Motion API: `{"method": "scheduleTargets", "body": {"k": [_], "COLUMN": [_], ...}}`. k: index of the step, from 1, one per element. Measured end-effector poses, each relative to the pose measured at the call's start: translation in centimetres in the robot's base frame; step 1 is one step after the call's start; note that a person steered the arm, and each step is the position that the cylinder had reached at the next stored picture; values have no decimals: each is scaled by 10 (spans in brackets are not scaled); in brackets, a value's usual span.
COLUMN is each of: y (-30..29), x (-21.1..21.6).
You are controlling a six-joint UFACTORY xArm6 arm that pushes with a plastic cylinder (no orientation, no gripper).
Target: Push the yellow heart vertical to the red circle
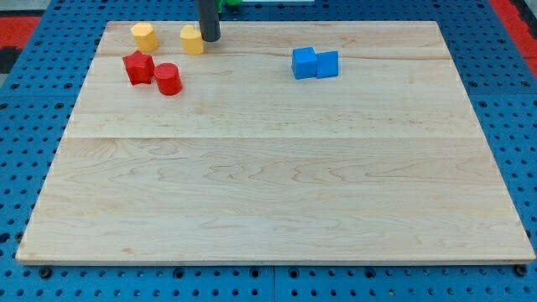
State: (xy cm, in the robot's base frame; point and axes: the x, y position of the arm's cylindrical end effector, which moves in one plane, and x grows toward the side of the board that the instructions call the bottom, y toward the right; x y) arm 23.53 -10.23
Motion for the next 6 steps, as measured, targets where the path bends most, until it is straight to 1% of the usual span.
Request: {"method": "scheduleTargets", "body": {"k": [2, 3, 4, 5, 6], "y": [-28, -36, -37, -57, -118], "x": [-30, 5, -2, -36, -29]}}
